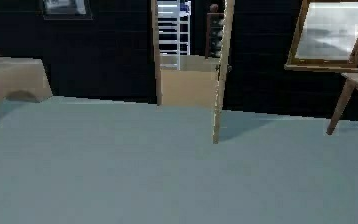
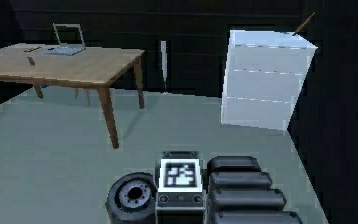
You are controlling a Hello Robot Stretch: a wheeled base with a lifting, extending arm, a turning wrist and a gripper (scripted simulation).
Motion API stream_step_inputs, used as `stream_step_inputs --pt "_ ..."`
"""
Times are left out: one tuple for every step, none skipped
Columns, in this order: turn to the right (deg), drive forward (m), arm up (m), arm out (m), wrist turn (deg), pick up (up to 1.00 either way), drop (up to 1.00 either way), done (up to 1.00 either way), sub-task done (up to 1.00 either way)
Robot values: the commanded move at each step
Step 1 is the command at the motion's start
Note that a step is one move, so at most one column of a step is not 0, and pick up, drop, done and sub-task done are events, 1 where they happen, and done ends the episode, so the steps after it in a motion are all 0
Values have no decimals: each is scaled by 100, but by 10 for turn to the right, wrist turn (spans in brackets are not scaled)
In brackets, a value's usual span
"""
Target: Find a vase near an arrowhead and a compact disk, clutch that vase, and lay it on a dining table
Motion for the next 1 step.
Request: stream_step_inputs --pt "0 100 0 0 0 0 0 0 0"
